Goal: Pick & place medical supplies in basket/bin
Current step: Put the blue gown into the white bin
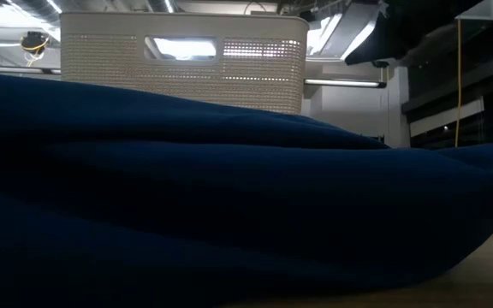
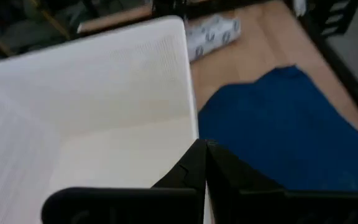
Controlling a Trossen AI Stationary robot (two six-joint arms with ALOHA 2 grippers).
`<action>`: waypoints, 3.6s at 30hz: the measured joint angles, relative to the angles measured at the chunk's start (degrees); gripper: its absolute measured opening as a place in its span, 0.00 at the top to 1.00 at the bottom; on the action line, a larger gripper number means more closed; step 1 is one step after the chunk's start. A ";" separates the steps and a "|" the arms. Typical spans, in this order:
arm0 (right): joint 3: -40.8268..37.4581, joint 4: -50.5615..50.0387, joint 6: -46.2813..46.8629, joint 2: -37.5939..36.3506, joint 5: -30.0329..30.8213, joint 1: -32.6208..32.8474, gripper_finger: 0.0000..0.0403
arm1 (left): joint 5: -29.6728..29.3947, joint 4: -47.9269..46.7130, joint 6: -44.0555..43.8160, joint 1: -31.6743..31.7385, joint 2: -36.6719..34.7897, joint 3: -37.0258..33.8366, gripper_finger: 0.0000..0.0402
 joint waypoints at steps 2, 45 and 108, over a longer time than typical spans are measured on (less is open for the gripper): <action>-0.10 0.27 -0.02 0.01 -0.01 1.28 0.99 | -2.95 -3.69 -4.85 -2.74 3.78 2.31 1.00; -0.10 2.77 2.58 1.08 0.00 15.99 0.98 | 9.87 -47.04 -73.63 -24.70 61.63 57.97 1.00; -0.10 1.88 4.15 1.08 -0.04 15.97 0.98 | 2.84 -31.06 -56.68 -20.28 64.96 52.44 0.48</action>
